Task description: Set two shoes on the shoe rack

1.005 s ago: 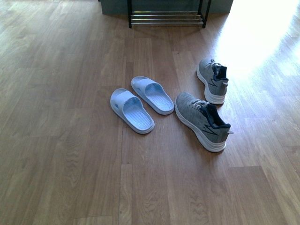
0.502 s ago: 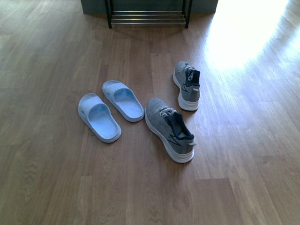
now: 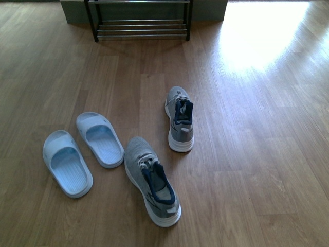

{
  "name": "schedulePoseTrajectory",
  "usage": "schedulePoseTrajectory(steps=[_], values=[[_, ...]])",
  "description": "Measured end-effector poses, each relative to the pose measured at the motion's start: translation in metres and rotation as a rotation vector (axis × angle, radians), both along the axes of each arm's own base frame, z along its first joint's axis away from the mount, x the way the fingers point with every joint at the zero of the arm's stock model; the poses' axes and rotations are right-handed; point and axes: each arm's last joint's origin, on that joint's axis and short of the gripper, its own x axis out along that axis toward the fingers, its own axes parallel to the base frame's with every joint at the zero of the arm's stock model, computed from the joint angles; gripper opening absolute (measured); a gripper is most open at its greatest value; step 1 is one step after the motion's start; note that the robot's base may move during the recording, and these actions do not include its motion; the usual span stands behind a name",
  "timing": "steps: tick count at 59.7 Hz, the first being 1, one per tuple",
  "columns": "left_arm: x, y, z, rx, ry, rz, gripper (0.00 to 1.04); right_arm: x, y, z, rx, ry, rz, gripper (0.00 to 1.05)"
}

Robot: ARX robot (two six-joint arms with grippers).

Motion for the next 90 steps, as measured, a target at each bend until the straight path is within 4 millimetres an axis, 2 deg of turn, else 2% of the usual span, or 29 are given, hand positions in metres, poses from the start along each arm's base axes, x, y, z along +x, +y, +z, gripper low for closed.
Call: schedulePoseTrajectory(steps=[17,19,25,28,31,37,43,47,50,56,68,79,90], values=[[0.0,0.0,0.0,-0.001,0.0,0.002,0.95,0.0,0.0,0.0,0.0,0.0,0.003,0.96],[0.001,0.0,-0.002,-0.036,0.062,0.065,0.95,0.0,0.0,0.0,0.0,0.001,0.003,0.96],[0.002,-0.004,-0.004,-0.134,0.407,0.294,0.95,0.0,0.0,0.0,0.0,0.0,0.003,0.96],[0.005,-0.008,-0.007,-0.169,0.494,0.329,0.95,0.0,0.0,0.0,0.0,0.002,0.003,0.96],[0.011,-0.015,-0.01,-0.22,0.546,0.331,0.95,0.0,0.0,0.0,0.0,0.001,0.003,0.96],[0.031,-0.039,-0.007,-0.288,0.614,0.225,0.95,0.0,0.0,0.0,0.0,0.002,0.003,0.96],[0.063,-0.064,-0.011,-0.293,0.686,0.138,0.95,0.0,0.0,0.0,0.0,0.002,0.003,0.96],[0.092,-0.081,-0.022,-0.278,0.752,0.09,0.95,0.0,0.0,0.0,0.0,0.001,0.003,0.96],[0.104,-0.09,-0.033,-0.261,0.803,0.065,0.95,0.0,0.0,0.0,0.0,0.002,0.003,0.96],[0.128,-0.114,-0.073,-0.177,0.974,0.01,0.95,0.0,0.0,0.0,0.0,0.002,0.003,0.96],[0.148,-0.138,-0.128,-0.12,1.191,-0.03,0.95,0.0,0.0,0.0,0.0,0.002,0.003,0.96],[0.162,-0.151,-0.156,-0.128,1.304,-0.028,0.95,0.0,0.0,0.0,0.0,0.002,0.003,0.96],[0.177,-0.154,-0.18,-0.175,1.391,-0.002,0.95,0.0,0.0,0.0,0.0,0.002,0.003,0.96]])
